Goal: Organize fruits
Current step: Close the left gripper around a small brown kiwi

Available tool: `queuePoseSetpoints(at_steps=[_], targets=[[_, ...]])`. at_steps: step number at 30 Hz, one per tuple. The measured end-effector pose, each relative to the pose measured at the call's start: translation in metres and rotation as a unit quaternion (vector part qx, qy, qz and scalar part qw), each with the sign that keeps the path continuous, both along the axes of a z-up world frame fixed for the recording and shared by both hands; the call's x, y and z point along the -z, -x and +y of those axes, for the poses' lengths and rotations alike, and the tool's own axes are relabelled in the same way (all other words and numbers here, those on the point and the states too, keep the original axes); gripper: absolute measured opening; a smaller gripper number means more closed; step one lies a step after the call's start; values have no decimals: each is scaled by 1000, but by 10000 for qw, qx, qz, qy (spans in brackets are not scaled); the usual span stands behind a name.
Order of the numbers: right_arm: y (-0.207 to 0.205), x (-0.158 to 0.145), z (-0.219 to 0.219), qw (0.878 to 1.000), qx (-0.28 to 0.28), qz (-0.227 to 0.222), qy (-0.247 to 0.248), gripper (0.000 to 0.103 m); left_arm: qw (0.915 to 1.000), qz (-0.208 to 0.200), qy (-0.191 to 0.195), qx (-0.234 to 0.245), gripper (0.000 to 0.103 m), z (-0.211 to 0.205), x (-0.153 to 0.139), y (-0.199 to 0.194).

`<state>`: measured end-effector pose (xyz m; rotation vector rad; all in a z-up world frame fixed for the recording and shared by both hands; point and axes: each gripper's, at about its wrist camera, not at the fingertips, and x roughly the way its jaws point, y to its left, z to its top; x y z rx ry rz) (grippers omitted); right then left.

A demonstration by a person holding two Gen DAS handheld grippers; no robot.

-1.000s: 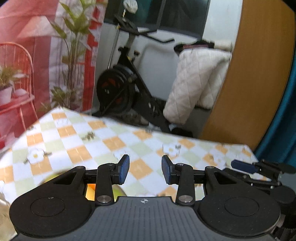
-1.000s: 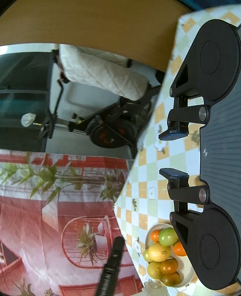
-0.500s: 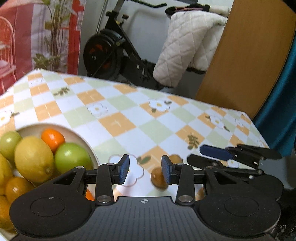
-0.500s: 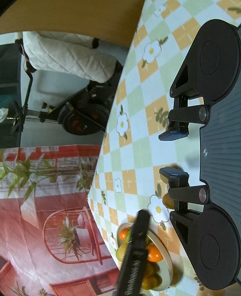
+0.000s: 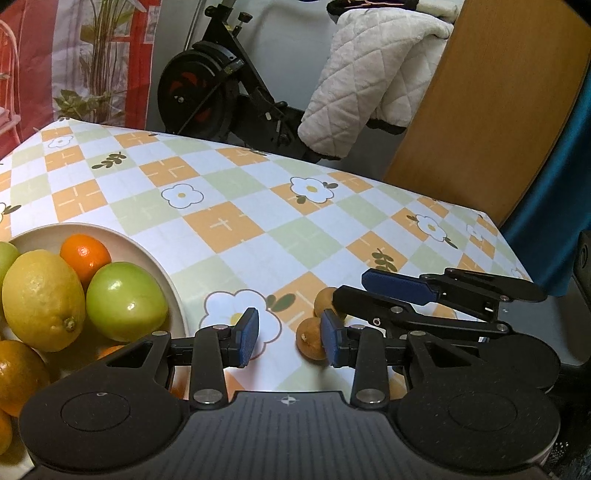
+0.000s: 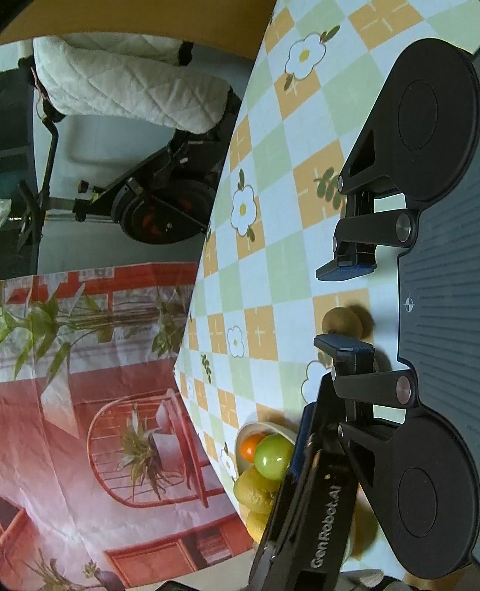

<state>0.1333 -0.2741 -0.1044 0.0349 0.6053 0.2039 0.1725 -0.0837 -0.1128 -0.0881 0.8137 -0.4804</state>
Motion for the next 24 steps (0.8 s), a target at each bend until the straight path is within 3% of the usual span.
queuePoseSetpoints(at_steps=[14, 19, 24], targets=[[-11, 10, 10, 9993, -136, 298, -175, 30, 9999, -33, 53, -123, 38, 7, -6, 2], [-8, 9, 5, 9994, -104, 237, -237, 19, 9999, -28, 49, -108, 38, 6, -6, 3], [-7, 9, 4, 9995, -55, 242, -210, 20, 10000, -19, 21, -41, 38, 4, -6, 7]])
